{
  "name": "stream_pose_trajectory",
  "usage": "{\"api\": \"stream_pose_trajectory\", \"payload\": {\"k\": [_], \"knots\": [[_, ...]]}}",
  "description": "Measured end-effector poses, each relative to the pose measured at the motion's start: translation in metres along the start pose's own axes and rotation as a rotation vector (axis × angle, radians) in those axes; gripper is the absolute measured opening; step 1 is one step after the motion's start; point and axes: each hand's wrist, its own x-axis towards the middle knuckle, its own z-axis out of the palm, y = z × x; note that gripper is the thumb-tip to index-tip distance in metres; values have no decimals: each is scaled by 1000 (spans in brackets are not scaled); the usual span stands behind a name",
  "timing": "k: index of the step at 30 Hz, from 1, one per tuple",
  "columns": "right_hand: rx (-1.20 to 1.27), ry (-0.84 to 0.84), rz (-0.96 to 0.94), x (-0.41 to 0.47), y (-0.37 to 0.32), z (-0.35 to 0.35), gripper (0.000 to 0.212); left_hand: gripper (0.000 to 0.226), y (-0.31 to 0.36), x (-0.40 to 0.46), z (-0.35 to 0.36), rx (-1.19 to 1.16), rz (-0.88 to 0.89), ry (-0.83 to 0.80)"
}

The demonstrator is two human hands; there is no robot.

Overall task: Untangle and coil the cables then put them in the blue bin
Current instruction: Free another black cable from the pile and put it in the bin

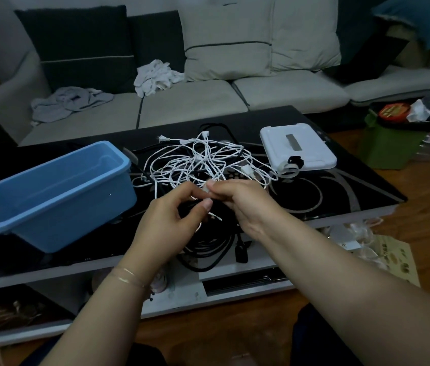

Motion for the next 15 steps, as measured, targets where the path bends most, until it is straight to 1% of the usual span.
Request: {"api": "stream_pose_trajectory", "payload": {"k": [3,5,9,13,15], "knots": [[72,26,23,-1,1,3,10,5,1,3,-2,-129,-23,-41],[88,38,3,-2,0,4,8,8,2,4,-4,-211,-39,-53],[47,29,-58,-4,-1,7,9,11,6,6,-6,-297,-84,-61],[-61,16,-140,-6,1,6,8,9,8,4,-9,-347,-83,-78],[-131,3,-189,-7,1,5,11,13,8,4,-11,-385,-113,-92]]}}
